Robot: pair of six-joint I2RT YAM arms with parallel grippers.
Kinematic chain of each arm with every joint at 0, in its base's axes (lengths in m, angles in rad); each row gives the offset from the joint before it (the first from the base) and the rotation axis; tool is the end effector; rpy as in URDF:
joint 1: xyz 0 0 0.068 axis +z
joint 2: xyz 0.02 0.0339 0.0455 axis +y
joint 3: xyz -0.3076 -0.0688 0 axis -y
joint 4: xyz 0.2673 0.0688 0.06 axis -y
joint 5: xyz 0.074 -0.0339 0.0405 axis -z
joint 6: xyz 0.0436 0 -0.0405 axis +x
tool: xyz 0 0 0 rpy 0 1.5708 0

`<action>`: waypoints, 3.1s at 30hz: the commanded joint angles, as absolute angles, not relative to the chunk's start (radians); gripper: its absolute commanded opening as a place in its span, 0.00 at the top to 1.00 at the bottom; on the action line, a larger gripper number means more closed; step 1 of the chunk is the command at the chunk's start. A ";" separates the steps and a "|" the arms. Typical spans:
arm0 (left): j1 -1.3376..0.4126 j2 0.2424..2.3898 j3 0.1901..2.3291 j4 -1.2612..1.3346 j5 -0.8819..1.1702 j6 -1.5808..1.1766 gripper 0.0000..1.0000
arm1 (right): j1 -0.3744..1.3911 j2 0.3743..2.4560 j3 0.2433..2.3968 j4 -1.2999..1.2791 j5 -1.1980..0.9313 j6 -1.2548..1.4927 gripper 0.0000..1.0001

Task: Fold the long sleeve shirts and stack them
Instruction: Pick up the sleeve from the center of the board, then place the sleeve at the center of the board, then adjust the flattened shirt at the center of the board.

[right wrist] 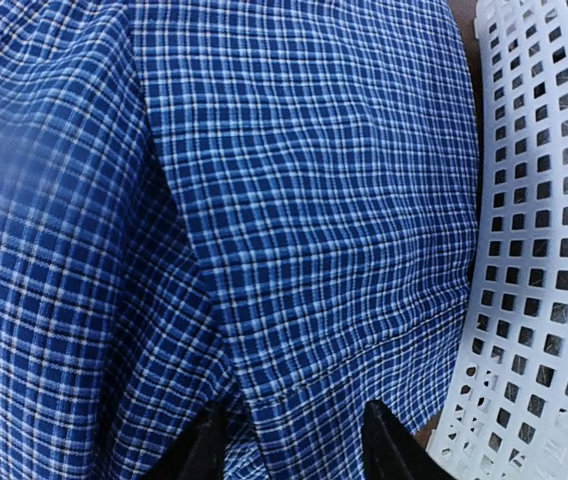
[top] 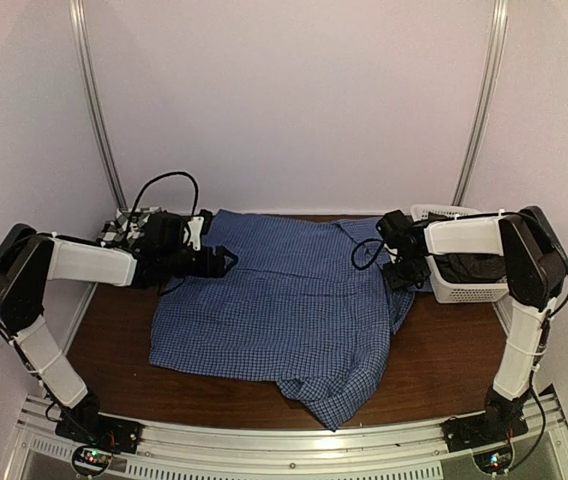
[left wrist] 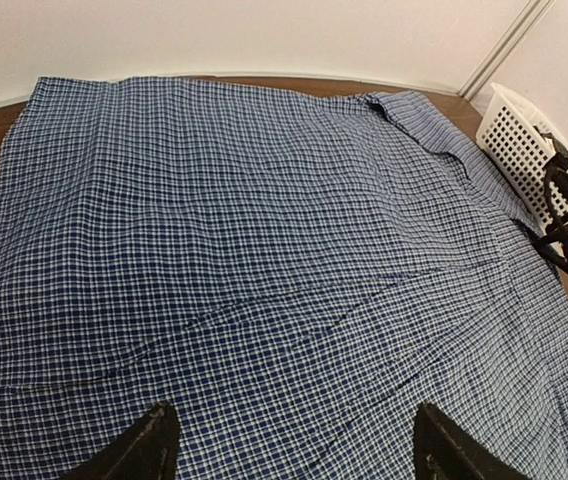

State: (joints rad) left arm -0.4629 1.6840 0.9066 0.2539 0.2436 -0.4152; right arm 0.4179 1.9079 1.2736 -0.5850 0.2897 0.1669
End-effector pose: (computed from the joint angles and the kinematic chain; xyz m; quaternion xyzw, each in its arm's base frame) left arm 0.3425 -0.1827 0.2163 0.0812 0.8579 -0.3062 0.4045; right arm 0.3820 0.1560 0.1850 -0.0969 0.9698 -0.0862 0.2066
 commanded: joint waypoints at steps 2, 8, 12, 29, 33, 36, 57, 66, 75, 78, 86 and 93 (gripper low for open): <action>-0.468 1.705 0.907 0.320 0.248 -0.416 0.18 | 0.400 1.933 1.311 -0.608 0.350 0.176 0.61; -0.468 1.720 0.904 0.320 0.251 -0.415 0.18 | 0.383 1.953 1.336 -0.614 0.349 0.164 0.81; -0.468 1.720 0.897 0.322 0.247 -0.415 0.18 | 0.374 1.946 1.358 -0.624 0.344 0.160 0.92; -0.477 1.720 0.775 0.370 0.239 -0.466 0.18 | 0.388 1.865 1.899 -0.681 0.008 0.204 1.00; -0.477 1.711 0.781 0.357 0.232 -0.465 0.18 | 0.411 1.979 2.030 -0.646 -0.075 0.251 1.00; -0.477 1.708 0.789 0.342 0.226 -0.462 0.18 | 0.421 2.096 2.127 -0.631 -0.113 0.287 1.00; -0.477 1.700 0.810 0.294 0.232 -0.442 0.15 | 0.426 1.860 1.602 -0.490 -0.024 0.303 0.09; -0.488 1.667 0.746 0.312 0.300 -0.475 0.17 | 0.451 1.416 0.954 -0.381 0.048 0.396 0.30; -0.499 1.633 0.656 0.333 0.285 -0.496 0.19 | 0.474 1.301 0.676 -0.263 0.020 0.462 0.54; -0.500 1.635 0.652 0.332 0.284 -0.495 0.19 | 0.478 1.334 0.665 -0.226 0.012 0.458 0.58; -0.500 1.632 0.622 0.324 0.244 -0.519 0.20 | 0.491 1.427 0.712 -0.199 0.016 0.435 0.61; -0.500 1.631 0.583 0.327 0.232 -0.537 0.20 | 0.492 1.537 0.713 -0.178 0.055 0.420 0.64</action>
State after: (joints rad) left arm -0.4969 1.6485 0.6102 0.3046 0.2508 -0.5167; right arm 0.4866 1.4895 0.7017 -0.2146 0.0227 0.4362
